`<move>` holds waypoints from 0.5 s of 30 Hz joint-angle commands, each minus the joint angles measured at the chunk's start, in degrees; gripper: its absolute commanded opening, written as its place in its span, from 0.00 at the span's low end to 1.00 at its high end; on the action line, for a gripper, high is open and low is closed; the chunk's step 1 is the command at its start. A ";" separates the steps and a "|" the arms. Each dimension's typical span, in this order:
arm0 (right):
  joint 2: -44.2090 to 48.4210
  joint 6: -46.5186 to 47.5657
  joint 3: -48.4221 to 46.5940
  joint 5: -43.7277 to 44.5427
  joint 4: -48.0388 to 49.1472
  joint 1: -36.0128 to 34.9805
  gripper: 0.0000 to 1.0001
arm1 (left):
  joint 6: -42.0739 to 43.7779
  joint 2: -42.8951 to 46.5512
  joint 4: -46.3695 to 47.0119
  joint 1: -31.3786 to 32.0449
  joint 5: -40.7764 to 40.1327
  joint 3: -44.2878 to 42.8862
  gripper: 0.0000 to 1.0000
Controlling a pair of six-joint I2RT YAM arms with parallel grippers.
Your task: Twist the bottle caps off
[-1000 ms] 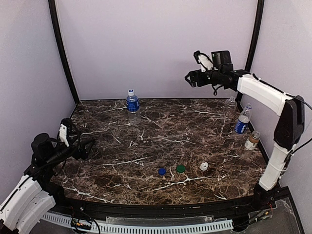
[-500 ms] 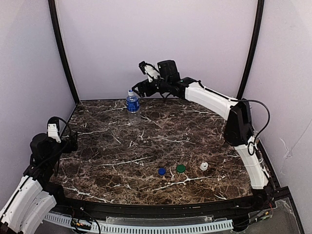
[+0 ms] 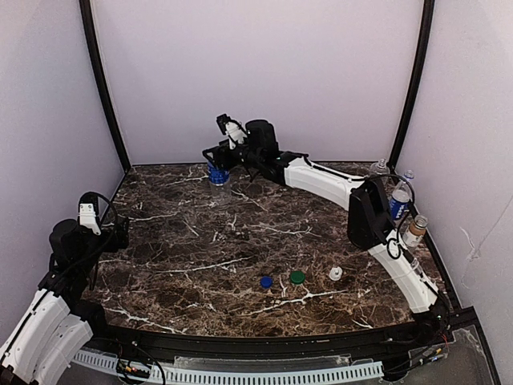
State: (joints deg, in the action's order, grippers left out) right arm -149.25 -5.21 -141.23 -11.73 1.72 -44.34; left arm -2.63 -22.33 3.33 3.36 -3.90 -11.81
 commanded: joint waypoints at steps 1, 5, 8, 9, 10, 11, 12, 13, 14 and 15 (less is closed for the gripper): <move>-4.18 0.00 -3.67 2.37 6.18 -0.88 0.67 | 0.02 0.09 1.21 -0.39 1.27 1.17 0.99; -5.06 1.91 -4.10 4.18 7.16 -1.32 0.54 | -0.30 0.09 1.44 -0.37 2.14 1.26 0.99; -5.05 2.66 -3.76 5.32 7.21 -1.32 0.43 | -0.56 0.01 1.58 -0.41 2.54 1.27 0.99; -5.00 2.78 -3.60 6.07 7.08 -1.35 0.43 | -0.54 0.00 1.59 -0.39 2.69 1.27 0.99; -4.98 3.03 -3.36 6.74 7.12 -1.34 0.42 | -0.64 0.07 1.59 -0.37 2.76 1.27 0.99; -5.00 3.35 -3.01 7.06 7.23 -1.29 0.42 | -0.63 0.06 1.59 -0.41 2.76 1.27 0.99; -5.00 3.66 -2.88 7.26 7.25 -1.30 0.40 | -0.73 0.08 1.52 -0.38 2.80 1.22 0.99; -5.00 3.87 -2.83 7.25 7.25 -1.33 0.38 | -0.72 0.13 1.51 -0.37 2.83 1.24 0.99; -5.00 3.92 -2.82 7.24 7.06 -1.31 0.34 | -0.80 0.15 1.50 -0.37 2.91 1.20 0.99; -5.00 4.02 -2.78 7.13 6.75 -1.28 0.28 | -0.84 0.22 1.50 -0.37 3.04 1.23 0.99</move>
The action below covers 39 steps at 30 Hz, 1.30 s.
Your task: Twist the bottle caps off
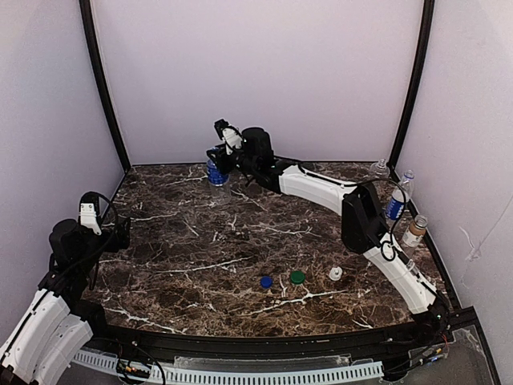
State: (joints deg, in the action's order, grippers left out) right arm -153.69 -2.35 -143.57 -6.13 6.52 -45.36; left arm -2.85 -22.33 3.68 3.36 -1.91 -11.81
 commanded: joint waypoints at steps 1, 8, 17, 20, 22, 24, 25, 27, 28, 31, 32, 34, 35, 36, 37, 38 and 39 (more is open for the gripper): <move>-0.44 1.28 -0.40 1.45 1.53 -0.26 0.22 | -0.72 0.24 1.15 -0.41 1.13 1.26 0.99; 5.45 1.47 4.46 1.19 -0.89 -0.25 0.00 | -0.26 0.62 1.81 -0.43 5.43 1.33 0.99; 25.32 -11.69 20.55 -14.41 -2.67 -2.65 0.00 | 0.29 0.54 6.95 -0.24 29.85 1.30 0.88; 30.75 -13.55 26.11 -15.68 -1.37 -6.12 0.00 | -0.25 -1.11 8.92 0.30 36.56 0.56 0.88; 32.17 -14.20 27.56 -15.30 -1.30 -8.98 0.00 | 1.18 -1.94 9.55 1.60 42.98 -0.45 0.88; 32.65 -14.72 28.11 -15.48 -0.44 -11.61 0.00 | 4.40 -2.80 7.87 3.58 48.51 -2.11 0.89; 32.66 -14.70 27.85 -15.74 -0.19 -12.80 0.00 | 5.43 -3.33 6.97 4.29 51.02 -3.36 0.89; 32.16 -14.44 26.39 -16.32 -0.15 -14.93 0.00 | 6.59 -4.27 4.78 6.43 52.83 -4.95 0.91; 31.90 -14.36 25.87 -16.55 -0.19 -15.69 0.00 | 5.81 -4.55 4.34 6.72 53.12 -5.36 0.92; 31.47 -15.70 25.25 -17.94 0.76 -17.06 0.00 | -1.61 -5.78 5.84 7.22 49.43 -6.64 0.94; 31.30 -16.13 24.96 -18.48 0.92 -17.41 0.00 | -3.55 -6.28 7.11 7.25 47.47 -6.77 0.96; 30.92 -16.37 24.07 -18.99 0.62 -18.16 0.00 | -7.02 -7.07 9.02 7.22 43.54 -7.00 0.97; 30.76 -16.35 23.80 -19.00 0.74 -18.47 0.00 | -6.71 -7.27 9.93 7.20 44.95 -7.17 0.96; 30.58 -16.43 23.71 -19.05 0.95 -18.79 0.00 | -6.02 -7.53 10.02 7.24 47.32 -7.30 0.93; 30.41 -16.64 23.69 -19.14 1.40 -18.97 0.00 | -4.40 -7.63 9.15 7.53 48.17 -7.80 0.91; 30.18 -17.12 23.65 -19.24 1.91 -19.18 0.00 | -3.37 -7.82 8.49 7.71 49.36 -8.06 0.89; 29.68 -17.54 23.49 -19.47 2.17 -19.31 0.00 | -1.23 -7.91 7.34 8.07 49.81 -8.64 0.85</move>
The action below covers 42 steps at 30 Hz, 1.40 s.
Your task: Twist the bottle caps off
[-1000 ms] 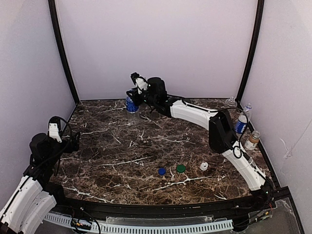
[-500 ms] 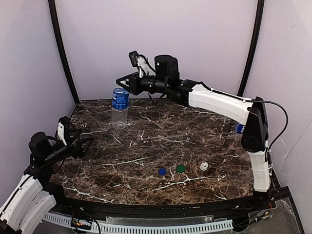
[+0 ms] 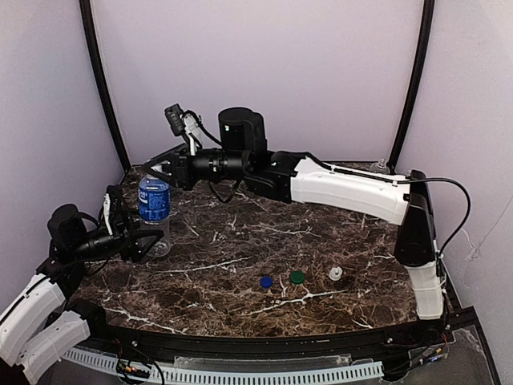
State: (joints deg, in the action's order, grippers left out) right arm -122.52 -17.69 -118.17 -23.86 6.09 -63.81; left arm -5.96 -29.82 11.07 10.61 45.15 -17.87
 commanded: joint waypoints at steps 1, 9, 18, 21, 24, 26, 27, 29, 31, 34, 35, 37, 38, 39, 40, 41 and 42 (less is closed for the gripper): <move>-1.93 -2.68 -2.22 -1.94 2.80 -0.95 0.00 | 2.82 -0.54 -0.46 0.99 3.50 -2.91 0.83; -3.09 -4.30 -2.28 -2.17 4.04 -1.31 0.00 | 5.31 -1.47 -0.95 1.47 6.18 -5.39 0.59; -1.22 -3.14 -2.83 -3.72 -3.45 0.04 0.46 | 15.57 -0.47 -7.17 1.74 4.49 -7.24 0.42; 2.12 -2.84 -1.24 -2.52 -9.35 1.49 0.65 | 35.25 0.20 -17.01 1.78 -4.85 -9.80 0.42; 5.81 0.47 1.70 2.31 -14.66 1.57 0.72 | 49.04 0.06 -18.84 1.97 -20.09 -11.53 0.43; 7.66 1.32 4.02 3.96 -17.42 1.68 0.75 | 59.89 0.06 -19.30 2.46 -25.68 -11.96 0.43; 8.52 1.12 5.01 4.09 -18.00 1.82 0.76 | 66.53 -0.03 -18.95 2.69 -27.50 -12.03 0.42; 9.83 0.08 6.98 3.91 -18.20 2.09 0.77 | 75.70 -0.20 -16.88 3.39 -32.67 -11.50 0.41; 10.16 -2.34 7.47 2.49 -18.28 2.47 0.79 | 83.46 -0.31 -13.01 4.06 -36.92 -10.30 0.41; 8.68 -6.67 6.68 -0.14 -18.35 3.54 0.79 | 90.65 -0.59 -7.48 5.04 -40.66 -9.40 0.41; 8.09 -7.75 6.30 -1.09 -18.27 3.92 0.78 | 91.59 -0.72 -5.54 5.21 -41.50 -9.52 0.41; 7.12 -9.56 5.49 -2.17 -18.09 4.42 0.75 | 95.53 -0.71 -3.83 5.77 -42.39 -9.56 0.41; 6.51 -10.46 4.97 -2.60 -18.00 4.61 0.74 | 98.79 -0.65 -2.65 6.21 -42.71 -9.09 0.41; 5.88 -11.21 4.43 -3.27 -17.59 4.72 0.72 | 100.14 -0.56 -1.98 6.45 -43.20 -8.80 0.42; 5.14 -11.99 3.83 -4.12 -16.93 4.75 0.70 | 101.99 -0.48 -1.20 6.90 -43.20 -8.24 0.42; 4.33 -12.75 3.30 -5.06 -16.02 4.75 0.68 | 102.53 -0.39 -1.17 7.07 -42.99 -8.11 0.42; 3.64 -13.71 3.08 -6.17 -14.70 4.75 0.65 | 102.90 -0.35 -1.04 7.45 -42.79 -8.01 0.42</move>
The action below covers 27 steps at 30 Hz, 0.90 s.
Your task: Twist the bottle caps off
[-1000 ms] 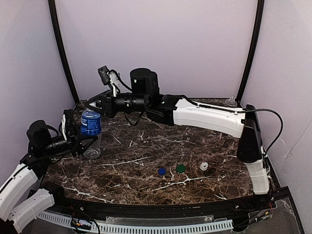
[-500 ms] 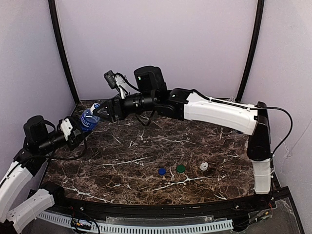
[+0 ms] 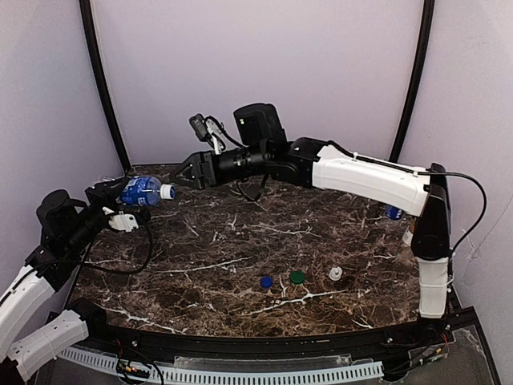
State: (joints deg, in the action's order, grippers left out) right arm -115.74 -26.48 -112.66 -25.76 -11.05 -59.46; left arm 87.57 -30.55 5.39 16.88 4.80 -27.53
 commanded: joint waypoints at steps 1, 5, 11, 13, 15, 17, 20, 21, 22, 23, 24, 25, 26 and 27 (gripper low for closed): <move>-3.77 -5.91 -2.55 -5.33 3.67 0.44 0.62 | 9.42 0.39 4.68 1.33 -2.41 1.83 0.42; -5.33 -8.43 -2.28 -7.18 5.78 0.37 0.58 | 10.43 0.18 5.76 1.89 -2.82 2.85 0.42; -6.27 -9.87 -0.69 -8.32 8.39 0.15 0.58 | 9.52 0.02 5.85 2.18 -3.10 2.70 0.42; -7.00 -9.98 -0.81 -8.42 8.36 0.14 0.58 | 9.34 -0.10 6.08 2.21 -3.16 2.80 0.42; -7.60 -10.30 -0.88 -8.59 8.40 0.14 0.59 | 9.14 -0.19 6.34 2.19 -3.13 2.81 0.42; -7.98 -10.70 -0.61 -8.74 8.73 0.19 0.59 | 9.00 -0.29 6.39 2.19 -3.31 2.61 0.42; -8.58 -11.44 -0.55 -9.57 9.16 0.20 0.58 | 8.56 -0.31 6.39 2.21 -3.66 2.62 0.42; -8.65 -11.63 -0.42 -9.65 9.32 0.19 0.58 | 8.29 -0.26 6.39 2.19 -3.70 2.60 0.42; -8.56 -11.66 -0.08 -9.55 9.69 0.15 0.58 | 8.22 -0.21 6.39 2.19 -3.73 2.51 0.42; -8.27 -11.79 0.67 -9.49 10.44 0.16 0.58 | 8.16 -0.17 6.21 2.19 -3.74 2.54 0.42; -7.93 -11.98 1.66 -9.49 10.76 0.18 0.56 | 8.15 -0.07 6.13 2.19 -3.70 2.56 0.42; -7.72 -12.12 2.45 -9.49 12.33 0.16 0.53 | 8.10 -0.05 6.06 2.19 -3.72 2.56 0.42; -7.63 -12.26 2.74 -9.55 12.81 0.17 0.47 | 8.08 -0.09 6.05 2.23 -3.67 2.61 0.42; -7.62 -12.26 2.76 -9.71 12.96 0.22 0.46 | 8.06 -0.16 6.08 2.20 -3.66 2.63 0.42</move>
State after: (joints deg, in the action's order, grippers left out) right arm -123.37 -37.89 -111.72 -34.61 -2.02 -59.13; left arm 96.40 -30.81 10.24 18.92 1.67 -25.34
